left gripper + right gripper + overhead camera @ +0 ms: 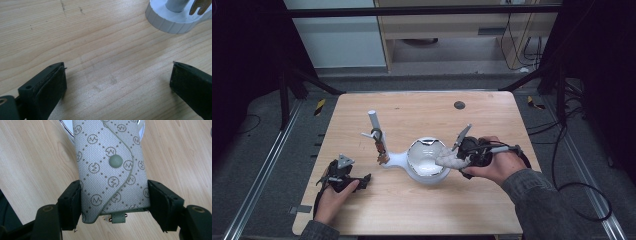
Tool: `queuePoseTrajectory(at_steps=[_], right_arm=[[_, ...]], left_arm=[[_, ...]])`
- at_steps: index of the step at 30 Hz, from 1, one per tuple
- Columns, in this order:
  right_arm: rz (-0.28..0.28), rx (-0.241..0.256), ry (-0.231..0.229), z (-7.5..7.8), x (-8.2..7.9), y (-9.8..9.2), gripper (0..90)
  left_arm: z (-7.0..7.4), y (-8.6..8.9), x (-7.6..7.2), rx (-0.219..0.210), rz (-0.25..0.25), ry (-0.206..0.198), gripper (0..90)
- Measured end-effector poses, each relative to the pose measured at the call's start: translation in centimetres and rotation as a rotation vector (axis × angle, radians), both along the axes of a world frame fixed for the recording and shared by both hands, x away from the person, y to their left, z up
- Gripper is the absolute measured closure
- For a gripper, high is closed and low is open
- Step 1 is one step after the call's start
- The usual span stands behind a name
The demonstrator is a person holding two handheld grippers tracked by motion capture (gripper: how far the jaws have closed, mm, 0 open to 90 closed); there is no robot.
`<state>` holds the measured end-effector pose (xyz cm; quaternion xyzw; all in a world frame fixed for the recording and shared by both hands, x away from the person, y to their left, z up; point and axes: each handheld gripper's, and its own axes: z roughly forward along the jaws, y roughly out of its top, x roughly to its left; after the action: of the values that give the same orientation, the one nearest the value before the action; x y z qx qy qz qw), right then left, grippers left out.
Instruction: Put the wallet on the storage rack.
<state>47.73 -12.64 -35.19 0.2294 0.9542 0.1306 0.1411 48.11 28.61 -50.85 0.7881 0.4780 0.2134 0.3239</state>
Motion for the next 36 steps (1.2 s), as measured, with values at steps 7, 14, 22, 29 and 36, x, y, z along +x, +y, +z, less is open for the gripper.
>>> queuePoseTrajectory(at_steps=[7, 14, 22, 29, 36], right_arm=[[0.018, -0.004, 0.007, -0.3, 0.5, 1.5, 32.4], [0.028, -0.025, 0.016, -0.7, 0.8, 2.7, 32.3], [0.026, -0.042, 0.028, -0.9, 1.4, 4.0, 32.3], [0.026, -0.055, 0.034, -1.2, 1.9, 5.3, 32.3], [0.026, -0.064, 0.039, -1.5, 2.3, 6.1, 32.2]], left_arm=[[0.0, 0.0, 0.0, 0.000, 0.000, 0.000, 0.1], [0.0, 0.0, 0.0, 0.000, -0.001, 0.001, 0.1], [0.0, 0.0, 0.0, 0.000, -0.002, 0.001, 0.1], [0.0, 0.0, 0.0, 0.000, -0.003, 0.002, 0.1], [0.0, 0.0, 0.0, -0.001, -0.004, 0.002, 0.1]])
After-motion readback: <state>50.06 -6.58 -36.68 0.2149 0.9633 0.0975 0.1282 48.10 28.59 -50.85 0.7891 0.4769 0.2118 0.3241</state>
